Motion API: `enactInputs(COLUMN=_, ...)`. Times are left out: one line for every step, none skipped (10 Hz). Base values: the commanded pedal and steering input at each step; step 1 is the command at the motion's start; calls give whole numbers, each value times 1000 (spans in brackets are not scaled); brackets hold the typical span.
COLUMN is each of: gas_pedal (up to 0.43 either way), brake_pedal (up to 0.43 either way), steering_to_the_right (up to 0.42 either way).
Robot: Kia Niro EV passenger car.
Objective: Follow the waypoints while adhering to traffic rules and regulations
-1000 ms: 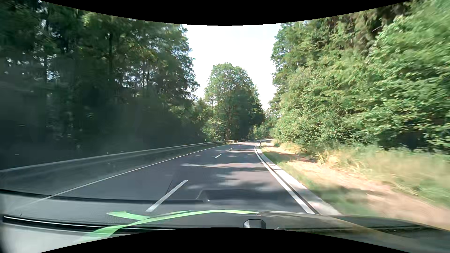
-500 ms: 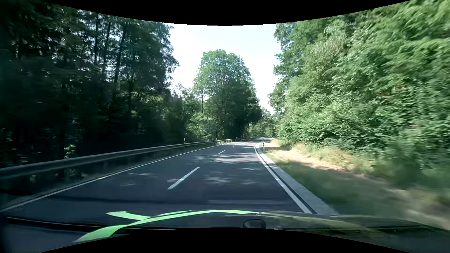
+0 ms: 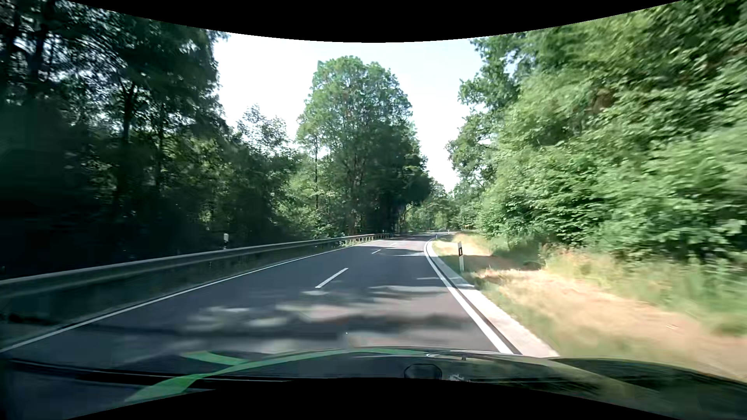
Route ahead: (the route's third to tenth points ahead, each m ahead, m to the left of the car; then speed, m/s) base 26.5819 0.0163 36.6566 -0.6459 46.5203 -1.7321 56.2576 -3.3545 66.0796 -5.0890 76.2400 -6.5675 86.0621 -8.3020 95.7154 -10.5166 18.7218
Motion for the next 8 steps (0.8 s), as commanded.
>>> enactInputs(gas_pedal=209, brake_pedal=0, steering_to_the_right=9)
enactInputs(gas_pedal=209, brake_pedal=0, steering_to_the_right=9)
enactInputs(gas_pedal=209, brake_pedal=0, steering_to_the_right=10)
enactInputs(gas_pedal=209, brake_pedal=0, steering_to_the_right=11)
enactInputs(gas_pedal=220, brake_pedal=0, steering_to_the_right=11)
enactInputs(gas_pedal=220, brake_pedal=0, steering_to_the_right=11)
enactInputs(gas_pedal=220, brake_pedal=0, steering_to_the_right=12)
enactInputs(gas_pedal=189, brake_pedal=0, steering_to_the_right=11)
